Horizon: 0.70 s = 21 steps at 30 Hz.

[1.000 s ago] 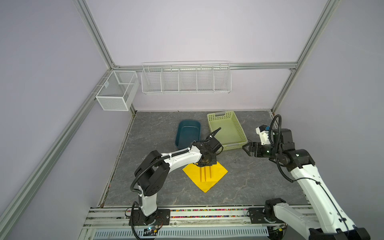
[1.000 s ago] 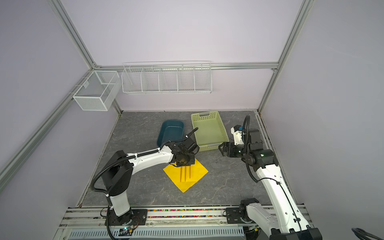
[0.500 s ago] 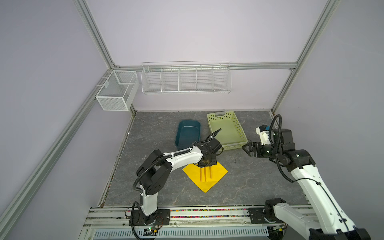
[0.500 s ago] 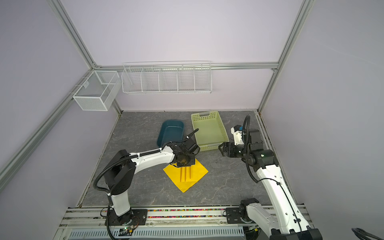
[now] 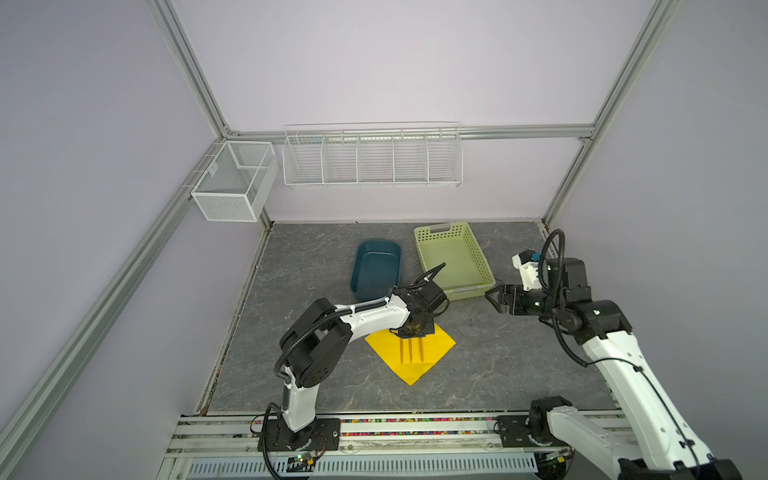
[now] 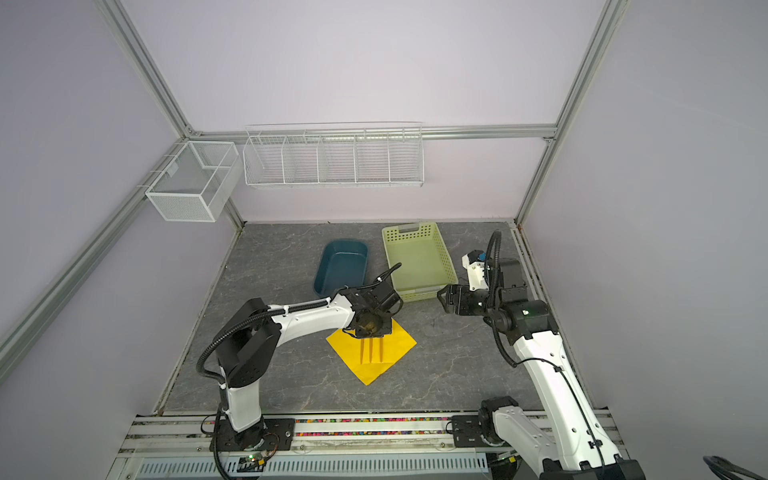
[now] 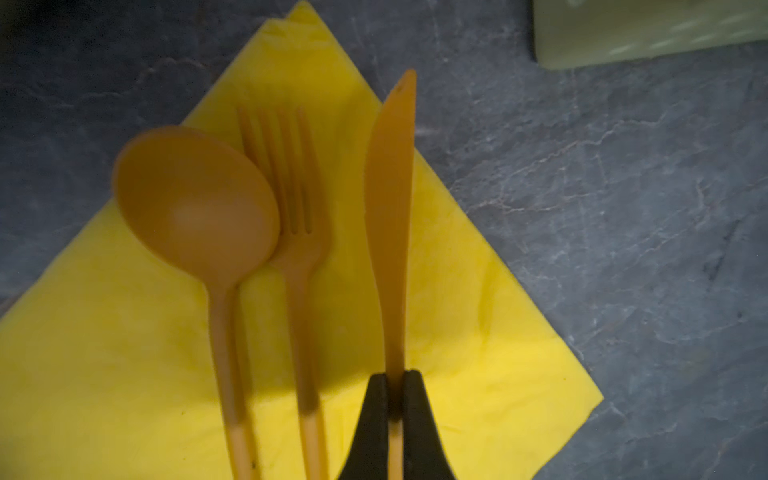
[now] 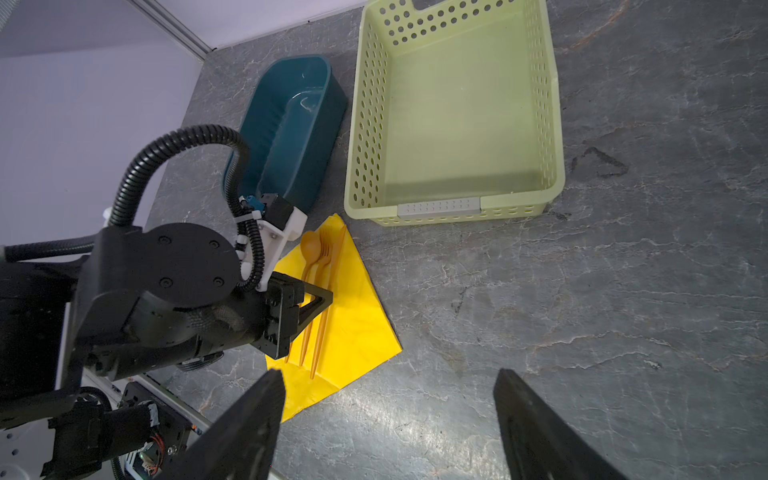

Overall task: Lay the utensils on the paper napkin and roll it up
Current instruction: 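Lower the knife onto the napkin beside the fork and open the left gripper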

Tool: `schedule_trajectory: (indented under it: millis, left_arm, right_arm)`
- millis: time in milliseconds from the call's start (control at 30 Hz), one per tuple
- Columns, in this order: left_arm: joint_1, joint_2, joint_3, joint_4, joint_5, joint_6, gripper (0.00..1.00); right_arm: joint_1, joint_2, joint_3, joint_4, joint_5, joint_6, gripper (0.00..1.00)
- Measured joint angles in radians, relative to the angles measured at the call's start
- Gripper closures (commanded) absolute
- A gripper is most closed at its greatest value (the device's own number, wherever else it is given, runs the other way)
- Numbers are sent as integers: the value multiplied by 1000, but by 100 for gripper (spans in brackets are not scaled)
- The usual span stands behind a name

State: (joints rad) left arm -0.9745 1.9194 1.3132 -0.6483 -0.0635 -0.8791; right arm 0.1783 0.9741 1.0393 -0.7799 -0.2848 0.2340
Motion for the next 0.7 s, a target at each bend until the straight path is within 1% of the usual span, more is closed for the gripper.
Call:
schedule_trajectory:
  millis: [700]
  left_arm:
    - [-1, 23, -8, -8, -11, -3, 100]
  right_arm:
    - [0, 0, 0, 0, 1, -3, 17]
